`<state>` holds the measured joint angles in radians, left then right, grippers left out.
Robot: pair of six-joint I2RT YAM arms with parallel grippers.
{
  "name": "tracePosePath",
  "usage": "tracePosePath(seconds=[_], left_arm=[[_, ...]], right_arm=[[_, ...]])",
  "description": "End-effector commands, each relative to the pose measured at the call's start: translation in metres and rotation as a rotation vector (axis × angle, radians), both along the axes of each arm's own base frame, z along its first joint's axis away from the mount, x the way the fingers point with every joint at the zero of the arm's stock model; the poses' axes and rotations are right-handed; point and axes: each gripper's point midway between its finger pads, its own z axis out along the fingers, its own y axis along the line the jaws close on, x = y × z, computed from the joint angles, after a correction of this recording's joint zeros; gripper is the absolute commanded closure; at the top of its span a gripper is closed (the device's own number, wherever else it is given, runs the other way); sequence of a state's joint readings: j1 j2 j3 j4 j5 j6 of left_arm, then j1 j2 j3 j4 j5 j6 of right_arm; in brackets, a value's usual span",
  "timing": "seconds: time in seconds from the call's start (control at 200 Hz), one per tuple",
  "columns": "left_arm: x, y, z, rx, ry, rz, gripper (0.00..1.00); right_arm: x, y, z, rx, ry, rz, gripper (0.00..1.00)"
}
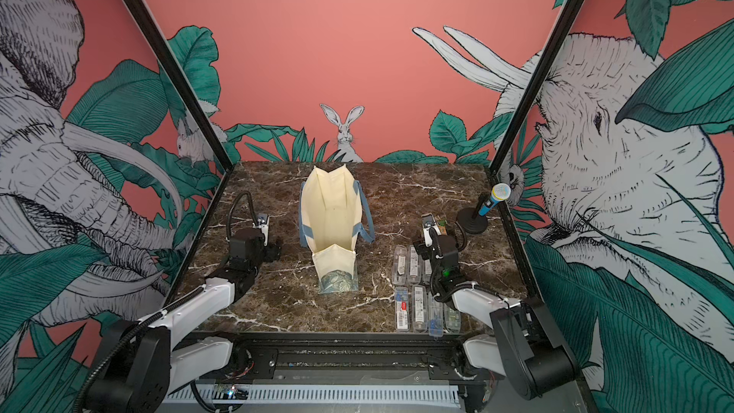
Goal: Take out the compass set from the canvas bag
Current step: Reset both arms
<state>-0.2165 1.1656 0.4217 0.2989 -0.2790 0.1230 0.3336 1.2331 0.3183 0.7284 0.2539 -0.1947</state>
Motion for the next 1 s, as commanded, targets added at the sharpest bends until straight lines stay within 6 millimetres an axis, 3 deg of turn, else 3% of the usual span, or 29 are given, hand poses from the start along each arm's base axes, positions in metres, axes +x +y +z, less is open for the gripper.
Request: tracePosePath(seconds=[0.0,0.13,0.32,0.555,0.75,0.785,0.815,0.89,0.995], left_arm=[[0.018,-0.002,0.015,-0.019,-0.108,-0.034,0.11],[0.027,-0.010,0.008,-0.072,-0.137,-0.091,0.11],[0.038,-0.017,0.006,-0.063,-0.172,-0.178,0.11],[0.050,0.001,-0.018,-0.129,-0.180,-0.136,0.19],[0.054,0.017,-0.018,-0.128,-0.176,-0.037,0.09],[0.055,0.017,-0.020,-0.125,-0.163,-0.034,0.08],[0.056,0.017,-0.020,-0.121,-0.152,-0.036,0.01],[0.057,0.016,-0.021,-0.121,-0.148,-0.040,0.00],[0.057,0.017,-0.021,-0.121,-0.145,-0.037,0.00]], right_arm=[[0.000,0.000,0.019,0.012,-0.085,0.006,0.14],[-0.013,-0.011,-0.001,0.013,-0.066,-0.021,0.13],[-0.007,-0.018,-0.010,-0.035,-0.111,-0.046,0.12],[0.003,-0.037,-0.022,0.029,-0.143,-0.096,0.07],[0.016,-0.045,-0.042,0.106,-0.063,-0.065,0.00],[0.021,-0.043,-0.037,0.129,-0.044,-0.036,0.00],[0.027,-0.043,-0.039,0.150,-0.003,-0.012,0.00],[0.039,-0.044,-0.042,0.253,0.076,0.062,0.01],[0.039,-0.045,-0.043,0.270,0.081,0.069,0.01]])
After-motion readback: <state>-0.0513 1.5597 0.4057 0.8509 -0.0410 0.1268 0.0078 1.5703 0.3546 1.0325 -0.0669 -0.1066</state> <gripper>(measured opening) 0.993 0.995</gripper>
